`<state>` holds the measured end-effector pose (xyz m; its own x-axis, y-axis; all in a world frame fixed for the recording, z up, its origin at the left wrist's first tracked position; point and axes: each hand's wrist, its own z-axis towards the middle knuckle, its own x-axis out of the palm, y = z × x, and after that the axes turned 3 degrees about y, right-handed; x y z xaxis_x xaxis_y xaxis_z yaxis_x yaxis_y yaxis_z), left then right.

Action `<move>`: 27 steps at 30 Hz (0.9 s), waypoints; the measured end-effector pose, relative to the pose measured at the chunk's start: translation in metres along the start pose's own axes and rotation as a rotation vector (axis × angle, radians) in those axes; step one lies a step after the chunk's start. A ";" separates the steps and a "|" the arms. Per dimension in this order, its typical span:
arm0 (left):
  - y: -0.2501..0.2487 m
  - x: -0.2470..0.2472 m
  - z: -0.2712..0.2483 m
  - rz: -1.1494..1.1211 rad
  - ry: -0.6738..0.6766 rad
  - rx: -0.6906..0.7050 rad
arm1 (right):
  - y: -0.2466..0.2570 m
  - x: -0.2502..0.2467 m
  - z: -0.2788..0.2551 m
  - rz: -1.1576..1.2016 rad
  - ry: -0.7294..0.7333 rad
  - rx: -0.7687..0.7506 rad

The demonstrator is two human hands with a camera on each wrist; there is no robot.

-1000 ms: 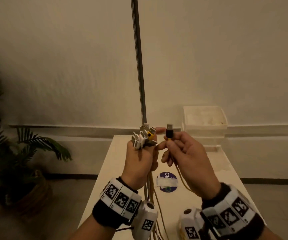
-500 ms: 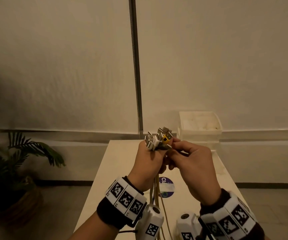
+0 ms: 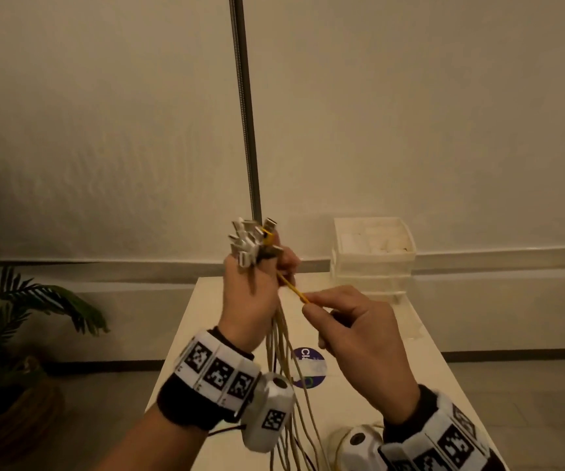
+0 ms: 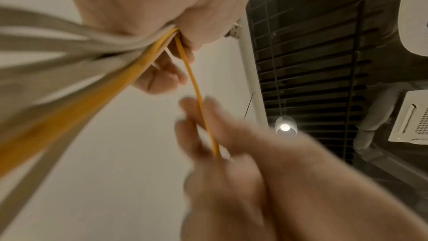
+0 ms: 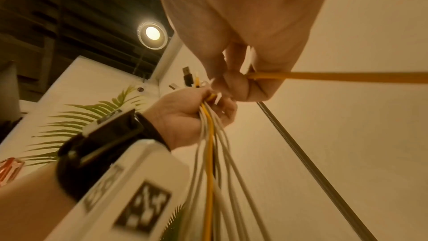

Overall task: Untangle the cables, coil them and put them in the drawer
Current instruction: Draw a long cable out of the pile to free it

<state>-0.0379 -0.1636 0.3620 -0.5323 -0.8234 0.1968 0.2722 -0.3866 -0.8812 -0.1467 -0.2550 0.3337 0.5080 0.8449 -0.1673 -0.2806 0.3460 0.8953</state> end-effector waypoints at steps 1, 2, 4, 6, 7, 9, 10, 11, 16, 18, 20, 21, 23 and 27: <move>-0.004 -0.001 0.004 -0.064 -0.002 -0.041 | -0.004 -0.004 -0.004 0.016 0.039 0.036; -0.011 -0.001 0.008 -0.160 0.011 -0.101 | -0.007 -0.009 -0.007 0.025 0.100 0.071; -0.023 -0.007 0.016 -0.283 0.032 -0.169 | -0.014 -0.023 -0.014 -0.030 0.260 0.138; -0.036 -0.021 0.026 -0.246 -0.029 -0.135 | -0.025 -0.042 -0.019 -0.155 0.404 0.192; -0.043 -0.031 0.031 -0.208 -0.058 -0.106 | -0.033 -0.053 -0.021 -0.221 0.440 0.214; -0.052 -0.049 0.037 -0.124 -0.042 -0.068 | -0.052 -0.076 -0.020 -0.318 0.406 0.248; -0.053 -0.055 0.037 -0.084 0.016 -0.075 | -0.060 -0.085 -0.018 -0.345 0.355 0.256; -0.050 -0.057 0.034 -0.037 0.104 -0.098 | -0.064 -0.091 -0.016 -0.360 0.301 0.245; -0.009 -0.013 -0.001 0.583 0.500 -0.014 | -0.048 -0.075 0.013 -0.426 0.237 0.058; 0.008 0.009 -0.012 0.738 0.570 0.046 | -0.037 -0.064 0.026 -0.429 0.273 -0.019; 0.016 0.016 -0.014 0.762 0.495 0.051 | -0.027 -0.061 0.036 -0.408 0.258 -0.032; 0.018 0.013 -0.012 0.778 0.454 0.050 | -0.023 -0.062 0.038 -0.379 0.231 -0.025; 0.018 0.006 -0.009 0.856 0.431 0.054 | -0.017 -0.064 0.038 -0.335 0.207 -0.017; 0.013 -0.001 0.000 0.756 0.227 0.041 | -0.023 -0.067 0.031 -0.275 0.289 0.046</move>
<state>-0.0340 -0.1674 0.3502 -0.3408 -0.7658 -0.5454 0.6524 0.2251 -0.7237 -0.1488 -0.3322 0.3375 0.3076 0.8055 -0.5064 -0.1259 0.5620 0.8175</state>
